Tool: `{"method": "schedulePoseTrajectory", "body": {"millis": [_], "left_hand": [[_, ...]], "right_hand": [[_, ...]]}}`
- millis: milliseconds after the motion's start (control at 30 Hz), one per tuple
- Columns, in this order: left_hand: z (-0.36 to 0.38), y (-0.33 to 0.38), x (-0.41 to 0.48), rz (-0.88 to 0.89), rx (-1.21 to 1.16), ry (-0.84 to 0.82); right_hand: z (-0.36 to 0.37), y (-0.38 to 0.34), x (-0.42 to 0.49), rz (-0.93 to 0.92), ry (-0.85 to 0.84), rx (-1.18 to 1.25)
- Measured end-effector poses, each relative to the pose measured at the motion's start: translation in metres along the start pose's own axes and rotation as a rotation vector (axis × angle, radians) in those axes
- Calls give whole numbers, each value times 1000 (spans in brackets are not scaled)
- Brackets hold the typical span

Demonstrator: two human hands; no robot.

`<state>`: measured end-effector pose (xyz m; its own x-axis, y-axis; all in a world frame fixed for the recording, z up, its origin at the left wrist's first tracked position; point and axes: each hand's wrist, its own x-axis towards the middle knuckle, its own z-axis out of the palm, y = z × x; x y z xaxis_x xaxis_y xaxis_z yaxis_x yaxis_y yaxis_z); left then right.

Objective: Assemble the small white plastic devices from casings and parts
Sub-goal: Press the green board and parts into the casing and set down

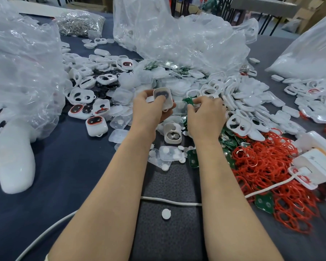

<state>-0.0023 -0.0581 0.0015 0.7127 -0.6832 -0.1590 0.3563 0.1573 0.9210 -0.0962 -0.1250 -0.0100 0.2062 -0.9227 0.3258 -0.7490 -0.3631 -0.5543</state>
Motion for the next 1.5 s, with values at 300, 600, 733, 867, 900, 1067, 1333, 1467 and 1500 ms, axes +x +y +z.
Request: {"method": "schedulePoseTrajectory", "body": {"millis": [300, 600, 733, 867, 900, 1067, 1333, 1467, 1500], "left_hand": [[0, 0, -2, 54, 102, -20], [-2, 3, -2, 39, 20, 33], [-2, 4, -2, 38, -7, 22], [-2, 4, -3, 34, -7, 41], [-2, 4, -3, 30, -6, 46], [-1, 2, -1, 23, 18, 36], [0, 1, 0, -13, 2, 15], [1, 1, -2, -48, -13, -14], [1, 2, -3, -50, -9, -23]], "right_hand": [[3, -2, 3, -25, -14, 89], [-24, 3, 7, -32, -82, 483], [-29, 8, 8, -37, -181, 189], [-18, -1, 1, -56, -351, -102], [-15, -4, 0, -49, -350, -153], [-7, -10, -2, -6, -341, -201], [-17, 0, 1, 8, 17, 352], [-20, -5, -2, 88, -12, 760], [-20, -6, -4, 79, -23, 807]]}}
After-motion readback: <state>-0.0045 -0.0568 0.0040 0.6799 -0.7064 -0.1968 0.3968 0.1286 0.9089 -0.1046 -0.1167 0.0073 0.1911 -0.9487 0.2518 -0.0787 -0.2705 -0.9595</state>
